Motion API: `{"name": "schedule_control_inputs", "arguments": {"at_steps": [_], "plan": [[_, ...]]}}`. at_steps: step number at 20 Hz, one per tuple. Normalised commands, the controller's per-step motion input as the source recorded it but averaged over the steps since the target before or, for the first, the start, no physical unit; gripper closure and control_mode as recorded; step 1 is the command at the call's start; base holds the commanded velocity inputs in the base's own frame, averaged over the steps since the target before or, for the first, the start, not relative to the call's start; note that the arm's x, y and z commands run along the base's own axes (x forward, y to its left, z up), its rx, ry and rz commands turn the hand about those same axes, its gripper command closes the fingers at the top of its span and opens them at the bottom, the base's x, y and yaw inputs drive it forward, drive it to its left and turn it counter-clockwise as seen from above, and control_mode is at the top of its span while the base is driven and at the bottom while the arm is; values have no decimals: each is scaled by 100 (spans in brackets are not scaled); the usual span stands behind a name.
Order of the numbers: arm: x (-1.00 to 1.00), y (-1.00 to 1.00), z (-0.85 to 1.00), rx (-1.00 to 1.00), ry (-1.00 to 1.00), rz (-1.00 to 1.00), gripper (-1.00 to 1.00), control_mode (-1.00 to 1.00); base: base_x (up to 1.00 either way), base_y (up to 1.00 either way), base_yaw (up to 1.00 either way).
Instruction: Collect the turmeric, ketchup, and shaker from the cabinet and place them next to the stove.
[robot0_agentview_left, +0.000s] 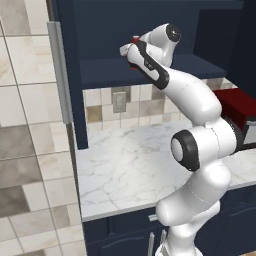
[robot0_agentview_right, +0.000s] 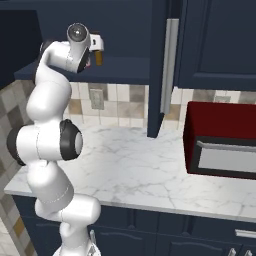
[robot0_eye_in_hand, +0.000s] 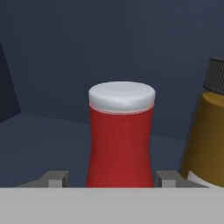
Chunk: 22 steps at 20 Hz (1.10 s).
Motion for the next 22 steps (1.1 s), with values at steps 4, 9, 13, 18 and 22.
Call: {"name": "schedule_control_inputs", "arguments": {"at_steps": [4, 9, 13, 18, 22], "plan": [[4, 0, -5, 0, 0, 1, 100, -100, 0, 0, 0], [0, 0, -5, 0, 0, 0, 100, -100, 0, 0, 0], [0, 0, -8, 0, 0, 0, 100, -100, 0, 0, 0], [-18, 0, -11, 0, 0, 0, 100, -100, 0, 0, 0], [-89, 0, -16, 0, -12, 2, 100, -100, 0, 0, 0]]}}
